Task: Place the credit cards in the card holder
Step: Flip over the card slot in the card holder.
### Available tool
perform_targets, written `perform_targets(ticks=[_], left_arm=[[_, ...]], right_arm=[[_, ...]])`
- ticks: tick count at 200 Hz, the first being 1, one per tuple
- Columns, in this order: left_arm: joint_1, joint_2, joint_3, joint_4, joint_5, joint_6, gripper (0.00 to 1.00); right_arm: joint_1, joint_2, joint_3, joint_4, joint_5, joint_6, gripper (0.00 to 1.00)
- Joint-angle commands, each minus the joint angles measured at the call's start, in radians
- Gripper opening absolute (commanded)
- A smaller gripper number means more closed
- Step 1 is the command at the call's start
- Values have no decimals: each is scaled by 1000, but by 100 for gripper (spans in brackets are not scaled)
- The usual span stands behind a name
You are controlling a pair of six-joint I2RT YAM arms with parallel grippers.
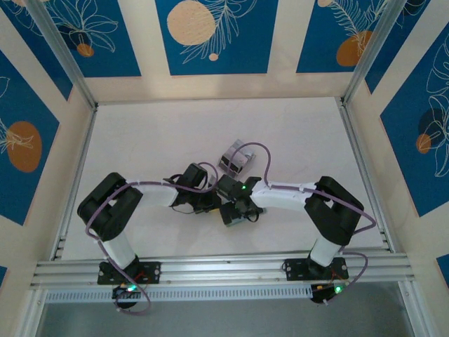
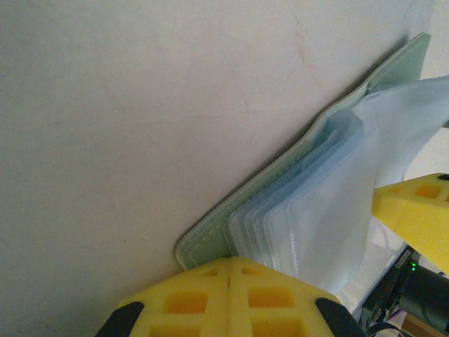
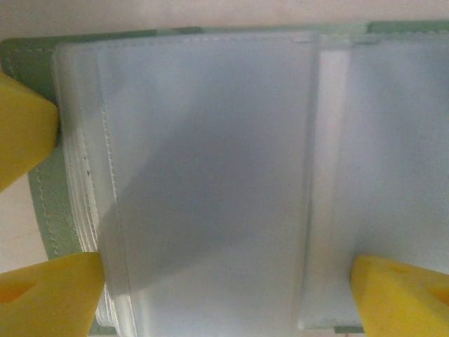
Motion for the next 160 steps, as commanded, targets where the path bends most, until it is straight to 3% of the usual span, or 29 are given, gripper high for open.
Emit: perform_targets(ticks=[1,63,160], left_arm=[[-15,56,-34,-39,-42,19,4],[-16,57,-53,-52,-56,29,3],[-15,58,-83,-40,-56,30,3]], right_arm=[[19,39,6,7,40,23,91],[-3,7,9,-75,175,77,86],[-149,-76,-44,-107,181,77,76]])
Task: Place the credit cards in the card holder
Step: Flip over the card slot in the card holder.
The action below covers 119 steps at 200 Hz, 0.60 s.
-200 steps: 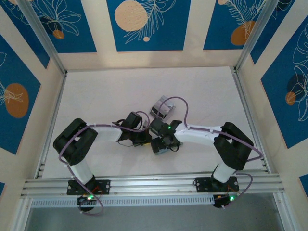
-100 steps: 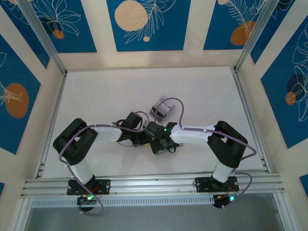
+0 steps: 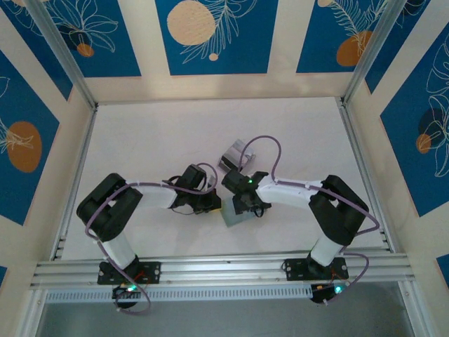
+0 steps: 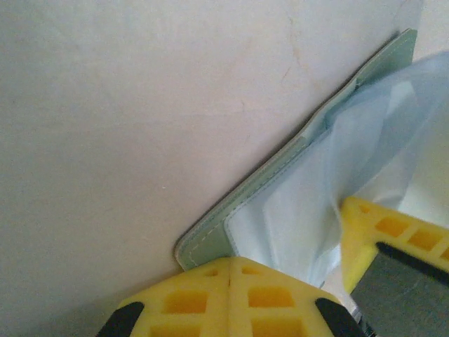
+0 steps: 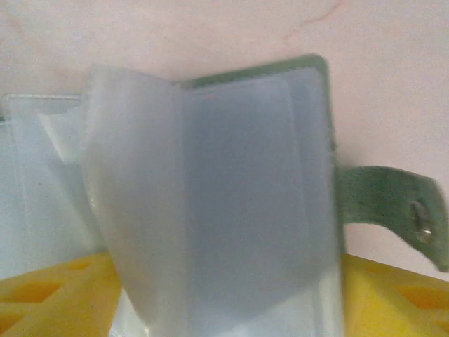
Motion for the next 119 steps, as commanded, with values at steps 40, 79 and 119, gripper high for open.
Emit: perform_targets(ticks=[40,79,119], left_arm=[[-14,38,-41,-92,-37,35,3],[-14,9,-16,-102,-10,54,3],[-14,22,-20,-88,3,47,3]], right_arm=[[-142,-92,-48,-68,-54,59,75],[-63,-175,13,-131,30,82,75],[92,-257,29,7,-67,11,55]])
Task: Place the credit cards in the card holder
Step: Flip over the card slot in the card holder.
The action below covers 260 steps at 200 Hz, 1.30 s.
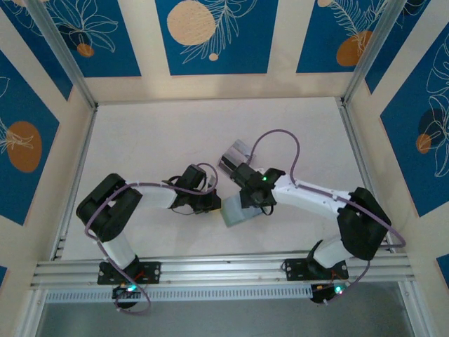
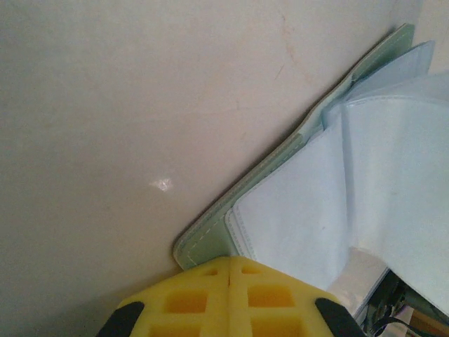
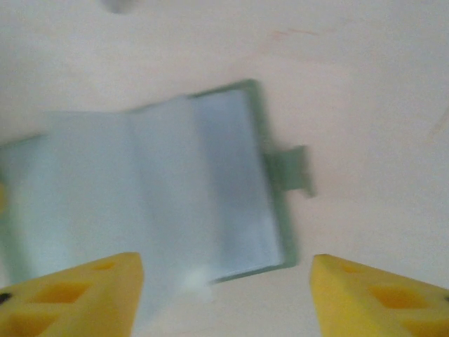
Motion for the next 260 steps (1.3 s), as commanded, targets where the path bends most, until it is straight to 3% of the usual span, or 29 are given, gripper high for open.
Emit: perform_targets(ticks=[1,19,36,87,124,155,210,260], left_arm=[[-14,29,-21,-85,2,21,3],[-14,34,-23,-75,4,16,3],[-15,37,-22,-72,6,16,3],[-15,41,-27,-67,11,17,3],[-14,45,-34,-60,11,14,3],[-15,48,-34,-58,13,12,3],[-14,48,-41,-61,6,14,3],[-14,55,-45,-59,5,15,3]], right_arm=[[63,-57,18,85,-77,-23,54],[68,-64,-10,203,-239,-42,48],[68,-30,-13,257,-317,-51,44],[57,124,13,190,-241,-63,45],[72,185,-11,202,-203,-66,67],[94,254,-8,205,-185,-59,70],[105,302,1,126,-60,-5,53],[73,227,0,99,-58,-19,36]])
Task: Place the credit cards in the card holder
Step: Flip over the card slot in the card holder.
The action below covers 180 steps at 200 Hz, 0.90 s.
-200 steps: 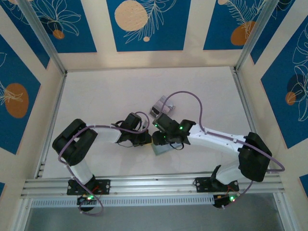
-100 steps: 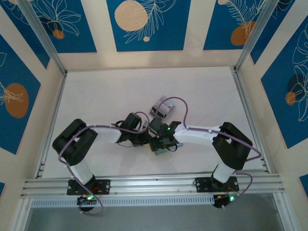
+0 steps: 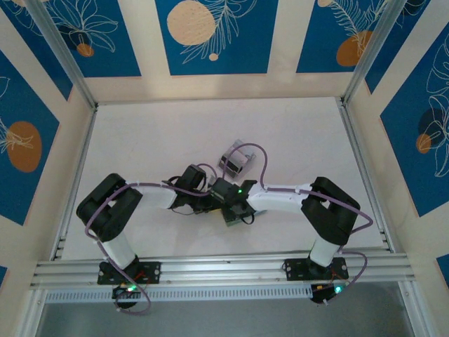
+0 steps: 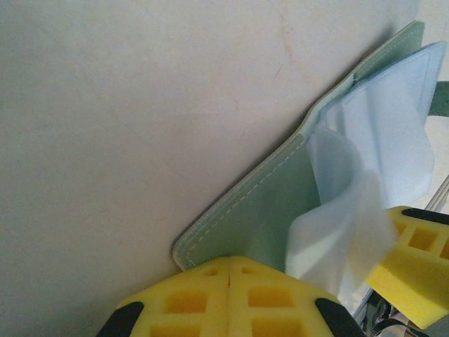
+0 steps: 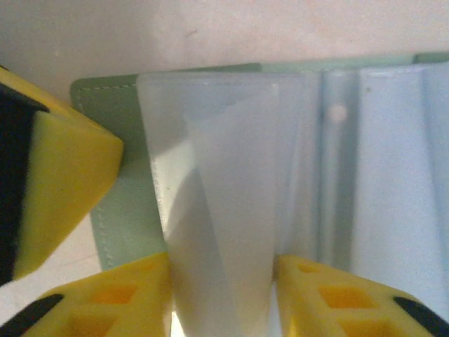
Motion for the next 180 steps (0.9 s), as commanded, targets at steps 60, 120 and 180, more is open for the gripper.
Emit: perform_targets(ticks=[60,120,180], left_arm=[[-14,58,-46,-83,-7,23,2],[-9,47,-37,-112,-14,41,2],[0,36,-30,-133,-13,59,2]], right_arm=[[-142,-108,-41,-59,-108,-28,33],[-264,-141,-79,-133,-37,43,50],[-203,-209,-23,-175,94,20,44]])
